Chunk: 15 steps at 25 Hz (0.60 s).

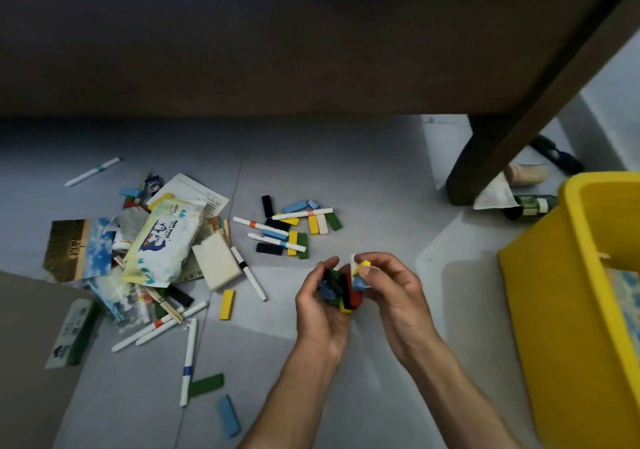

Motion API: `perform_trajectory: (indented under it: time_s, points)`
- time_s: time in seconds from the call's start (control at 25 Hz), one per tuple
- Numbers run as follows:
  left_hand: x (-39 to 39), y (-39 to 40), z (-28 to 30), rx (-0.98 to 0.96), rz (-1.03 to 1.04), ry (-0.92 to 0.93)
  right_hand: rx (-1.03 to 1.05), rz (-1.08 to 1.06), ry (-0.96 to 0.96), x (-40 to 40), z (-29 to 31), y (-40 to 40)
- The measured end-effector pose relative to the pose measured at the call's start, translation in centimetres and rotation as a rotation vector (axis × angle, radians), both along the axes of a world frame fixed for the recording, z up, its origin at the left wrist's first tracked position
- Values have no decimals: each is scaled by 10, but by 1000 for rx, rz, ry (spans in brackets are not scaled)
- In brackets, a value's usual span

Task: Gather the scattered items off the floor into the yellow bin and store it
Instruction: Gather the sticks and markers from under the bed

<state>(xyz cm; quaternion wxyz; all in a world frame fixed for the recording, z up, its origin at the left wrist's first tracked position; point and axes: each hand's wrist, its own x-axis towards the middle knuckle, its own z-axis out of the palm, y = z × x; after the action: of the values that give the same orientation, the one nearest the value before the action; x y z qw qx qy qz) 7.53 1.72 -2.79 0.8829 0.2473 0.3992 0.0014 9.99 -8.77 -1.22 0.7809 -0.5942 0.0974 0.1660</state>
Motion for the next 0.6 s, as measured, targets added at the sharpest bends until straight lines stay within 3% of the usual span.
perform_trajectory:
  time_s: [0.12,0.36,0.48,0.6]
  points:
    - [16,-42,41,-25,-31,-197,-21,-159,-232,-6,34,-17]
    - [35,-151,136,-271,-271,-536,236,-537,-465,0,115,-99]
    - [36,-216,168,-222,-459,-605,308,-741,-499,-3,143,-164]
    - [32,-272,180,63,-653,-470,107,-946,-280,-11,149,-216]
